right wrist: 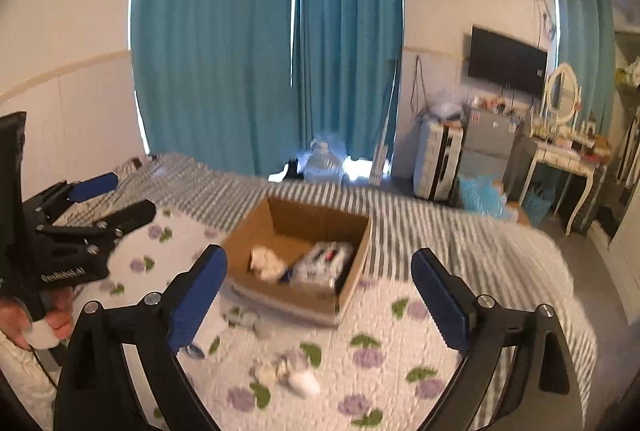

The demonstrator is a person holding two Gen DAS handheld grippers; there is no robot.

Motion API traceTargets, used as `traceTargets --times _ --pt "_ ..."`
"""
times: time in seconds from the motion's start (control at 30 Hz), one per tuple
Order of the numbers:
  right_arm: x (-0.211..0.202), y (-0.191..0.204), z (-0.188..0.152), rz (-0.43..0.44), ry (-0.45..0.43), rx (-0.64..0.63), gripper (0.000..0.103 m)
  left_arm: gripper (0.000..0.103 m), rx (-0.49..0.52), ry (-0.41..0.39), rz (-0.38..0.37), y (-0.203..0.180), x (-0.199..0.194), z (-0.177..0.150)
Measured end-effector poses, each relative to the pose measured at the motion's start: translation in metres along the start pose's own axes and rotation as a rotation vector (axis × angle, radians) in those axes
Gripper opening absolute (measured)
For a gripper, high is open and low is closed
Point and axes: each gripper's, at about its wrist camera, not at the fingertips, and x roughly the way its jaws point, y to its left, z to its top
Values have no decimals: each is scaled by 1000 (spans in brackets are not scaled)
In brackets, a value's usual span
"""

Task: Organize soft objects
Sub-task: 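Grasp the folded beige mask with the left tool while the right tool grasps the white fluffy bag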

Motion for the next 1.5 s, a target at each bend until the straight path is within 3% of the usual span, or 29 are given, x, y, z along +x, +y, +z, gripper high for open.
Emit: traceTargets --times 0.17,0.33,0.47,0.67,0.73,0.77,0.93,1.13,1.37,1.4,1.47,1.5 --pt "44 -9 -54 36 111 8 94 91 -60 92 19 -9 32 -50" --pt "109 -7 -109 57 250 -90 90 91 -78 159 84 -27 67 -97" --pt "146 -12 -146 149 353 -93 69 91 -82 176 113 -40 84 -119" --pt "177 -21 -170 272 447 -36 62 91 -62 231 101 -44 108 -140" --pt "182 -20 -174 305 478 -30 50 91 -75 250 95 -44 114 -145" --pt "184 -20 -174 316 489 -26 38 91 -77 256 95 -45 116 -146" --pt "165 -33 -165 312 425 15 36 91 -53 274 81 -54 114 -149" --pt "140 -62 -159 203 360 90 36 91 -43 345 20 -77 123 -161" --pt "143 -75 -161 173 370 132 36 88 -77 424 -40 -88 149 -181" --pt "144 -75 -161 173 375 133 36 85 -75 426 -49 -89 152 -182" --pt "147 -75 -163 170 385 133 36 66 -72 436 -85 -90 156 -184" --pt "148 -75 -163 170 387 135 36 64 -72 441 -88 -90 158 -185"
